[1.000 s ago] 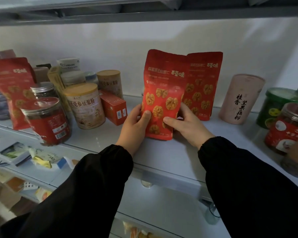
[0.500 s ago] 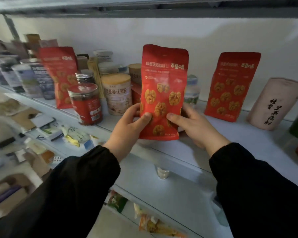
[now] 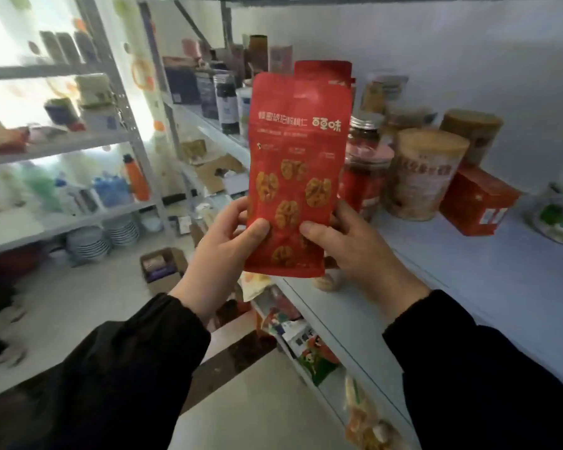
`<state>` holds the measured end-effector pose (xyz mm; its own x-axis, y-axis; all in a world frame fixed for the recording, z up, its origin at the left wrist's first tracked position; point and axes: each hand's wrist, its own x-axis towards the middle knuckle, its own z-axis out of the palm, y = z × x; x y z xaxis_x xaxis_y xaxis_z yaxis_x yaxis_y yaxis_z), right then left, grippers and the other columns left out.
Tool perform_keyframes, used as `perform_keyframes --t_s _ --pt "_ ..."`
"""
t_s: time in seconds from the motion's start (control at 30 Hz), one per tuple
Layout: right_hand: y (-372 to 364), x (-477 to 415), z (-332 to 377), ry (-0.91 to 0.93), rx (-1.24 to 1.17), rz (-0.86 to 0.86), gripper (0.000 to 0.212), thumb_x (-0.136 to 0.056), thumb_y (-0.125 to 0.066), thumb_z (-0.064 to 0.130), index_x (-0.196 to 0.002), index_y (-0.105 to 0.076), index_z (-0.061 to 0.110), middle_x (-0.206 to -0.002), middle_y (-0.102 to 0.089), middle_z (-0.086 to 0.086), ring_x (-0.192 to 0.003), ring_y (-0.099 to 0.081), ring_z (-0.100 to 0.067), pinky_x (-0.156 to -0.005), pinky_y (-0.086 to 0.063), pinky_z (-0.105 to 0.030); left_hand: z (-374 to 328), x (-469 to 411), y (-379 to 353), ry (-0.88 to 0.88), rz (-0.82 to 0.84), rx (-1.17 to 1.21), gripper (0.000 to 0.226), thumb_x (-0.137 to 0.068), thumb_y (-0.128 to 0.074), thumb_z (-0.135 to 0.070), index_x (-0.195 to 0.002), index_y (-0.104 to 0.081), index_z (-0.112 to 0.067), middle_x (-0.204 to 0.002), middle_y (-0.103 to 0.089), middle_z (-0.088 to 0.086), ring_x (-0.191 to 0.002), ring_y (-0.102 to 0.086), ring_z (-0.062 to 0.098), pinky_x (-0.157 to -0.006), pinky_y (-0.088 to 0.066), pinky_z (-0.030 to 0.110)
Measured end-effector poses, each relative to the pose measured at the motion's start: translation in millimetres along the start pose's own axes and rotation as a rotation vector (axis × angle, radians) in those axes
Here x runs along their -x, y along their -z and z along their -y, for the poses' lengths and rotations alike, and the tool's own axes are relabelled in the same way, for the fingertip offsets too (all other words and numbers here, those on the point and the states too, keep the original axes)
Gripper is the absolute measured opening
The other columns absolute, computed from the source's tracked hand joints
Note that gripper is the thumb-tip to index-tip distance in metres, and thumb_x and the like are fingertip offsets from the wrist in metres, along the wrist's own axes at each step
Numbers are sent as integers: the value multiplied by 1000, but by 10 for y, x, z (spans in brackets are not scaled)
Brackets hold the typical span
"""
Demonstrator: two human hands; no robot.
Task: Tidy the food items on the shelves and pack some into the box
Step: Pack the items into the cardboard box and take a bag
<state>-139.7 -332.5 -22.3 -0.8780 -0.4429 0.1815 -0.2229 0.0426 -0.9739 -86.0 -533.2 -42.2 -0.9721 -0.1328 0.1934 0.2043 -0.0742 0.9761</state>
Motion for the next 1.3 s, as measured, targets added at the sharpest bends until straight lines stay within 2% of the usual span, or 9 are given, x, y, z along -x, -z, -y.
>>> perform_keyframes --t_s 0.2,0.37,0.5,0.6,0.7,0.87,1.0,1.17,1.3 --pt "-1068 -806 -225 -48 -12 129 39 -87 -75 43 -121 -62 58 -119 -73 14 -108 -72 -12 -91 -62 -45 214 -131 1162 52 -152 6 71 -78 -83 -46 -141 -55 -29 -131 -70 4 -119 -70 28 -95 -58 55" --pt "-2108 -1528 -408 -108 -68 230 29 -98 -72 29 -123 -63 40 -109 -75 20 -100 -74 -9 -78 -63 -31 362 -348 2328 93 -222 5 83 -72 -88 -43 -144 -51 -24 -129 -72 5 -118 -70 27 -93 -60 45" --pt "-2902 -2040 -668 -180 -135 259 37 -95 -76 33 -130 -65 29 -121 -75 4 -109 -74 -18 -92 -62 -48 520 -528 3111 135 -337 44 77 -74 -87 -39 -141 -53 -20 -126 -74 5 -114 -72 27 -92 -60 44" --pt "-3374 -2289 -945 -317 -347 230 61 -86 -82 41 -140 -57 25 -131 -70 -5 -115 -72 -28 -86 -61 -44 685 -659 3485 163 -478 133 67 -80 -84 -28 -138 -53 -19 -123 -74 6 -112 -73 28 -92 -60 47" --pt "-3724 -2421 -1213 -430 -637 308 57 -96 -69 35 -147 -50 17 -138 -66 -15 -125 -66 -36 -93 -58 -50 854 -817 3691 205 -569 279 68 -80 -87 -20 -136 -50 -16 -127 -71 12 -112 -73 30 -85 -62 43" --pt "-4136 -2956 -1628 -511 -829 184 47 -101 -63 28 -144 -54 11 -141 -63 -22 -130 -61 -42 -109 -47 -62 1186 -1270 3959 301 -608 312 73 -79 -88 -22 -137 -44 -17 -129 -68 11 -115 -71 27 -92 -61 46" --pt "-4271 -3699 -1944 -568 -771 130 46 -98 -65 30 -141 -57 17 -133 -69 -17 -123 -67 -37 -92 -59 -53 1194 -1797 4587 472 -595 135 77 -78 -84 -55 -134 -45 -20 -131 -63 8 -115 -70 27 -84 -63 54" --pt "-4431 -4812 -2345 -603 -729 142 63 -88 -79 30 -144 -53 17 -135 -69 -15 -125 -66 -36 -104 -51 -62 977 -2546 5615 334 -917 -284 57 -97 -68 -43 -145 -39 -29 -144 -49 -4 -126 -55 11 -102 -53 39" --pt "-4678 -5623 -2567 -630 -718 250 65 -88 -79 27 -147 -51 18 -136 -68 -15 -123 -67 -35 -100 -56 -57 958 -3218 6156 347 -793 -710 68 -91 -61 -56 -150 -48 -25 -144 -54 -7 -130 -54 9 -111 -48 41"
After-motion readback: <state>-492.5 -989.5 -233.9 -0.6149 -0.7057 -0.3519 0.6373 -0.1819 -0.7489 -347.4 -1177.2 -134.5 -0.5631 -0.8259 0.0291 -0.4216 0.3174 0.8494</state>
